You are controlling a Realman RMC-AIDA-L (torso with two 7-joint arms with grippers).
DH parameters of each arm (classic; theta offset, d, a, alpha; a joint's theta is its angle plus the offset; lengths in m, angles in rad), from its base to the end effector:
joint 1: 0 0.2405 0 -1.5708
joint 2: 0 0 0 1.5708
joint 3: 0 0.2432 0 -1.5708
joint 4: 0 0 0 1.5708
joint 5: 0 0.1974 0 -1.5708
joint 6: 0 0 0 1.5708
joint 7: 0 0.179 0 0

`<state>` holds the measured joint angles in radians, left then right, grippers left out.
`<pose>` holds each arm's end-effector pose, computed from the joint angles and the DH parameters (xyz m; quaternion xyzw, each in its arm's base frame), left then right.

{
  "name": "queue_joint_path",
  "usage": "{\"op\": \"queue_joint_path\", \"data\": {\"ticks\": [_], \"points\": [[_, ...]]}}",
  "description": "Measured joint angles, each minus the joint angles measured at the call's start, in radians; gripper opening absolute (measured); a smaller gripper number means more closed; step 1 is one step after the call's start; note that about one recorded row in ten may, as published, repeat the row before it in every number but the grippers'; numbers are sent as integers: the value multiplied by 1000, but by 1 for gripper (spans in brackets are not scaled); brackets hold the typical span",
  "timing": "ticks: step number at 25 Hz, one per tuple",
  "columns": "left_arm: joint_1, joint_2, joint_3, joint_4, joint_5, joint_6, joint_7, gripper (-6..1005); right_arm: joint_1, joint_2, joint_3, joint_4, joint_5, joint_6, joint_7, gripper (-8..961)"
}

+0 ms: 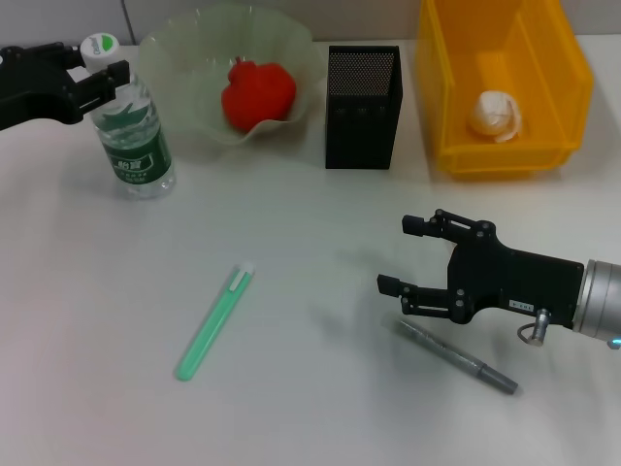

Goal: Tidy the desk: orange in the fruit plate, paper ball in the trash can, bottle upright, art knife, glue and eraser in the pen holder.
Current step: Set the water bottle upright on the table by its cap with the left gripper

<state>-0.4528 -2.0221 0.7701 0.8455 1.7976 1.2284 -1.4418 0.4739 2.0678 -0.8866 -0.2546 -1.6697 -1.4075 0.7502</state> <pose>-0.2577 0.3862 0.0529 -0.8875 -0.2175 -0.2156 0.3444 0.2532 0.2897 -0.0795 -0.9381 0.1120 0.2674 0.1895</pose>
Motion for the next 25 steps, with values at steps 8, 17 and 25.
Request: {"op": "queue_joint_path", "data": {"ticks": [8, 17, 25], "points": [[2, 0, 0, -3, 0, 0, 1, 458, 0, 0, 0, -1, -1, 1, -1, 827], [2, -3, 0, -7, 0, 0, 1, 459, 0, 0, 0, -2, -2, -1, -1, 828], [2, -3, 0, -10, 0, 3, 3, 460, 1, 0, 0, -2, -12, -1, -2, 828]]}}
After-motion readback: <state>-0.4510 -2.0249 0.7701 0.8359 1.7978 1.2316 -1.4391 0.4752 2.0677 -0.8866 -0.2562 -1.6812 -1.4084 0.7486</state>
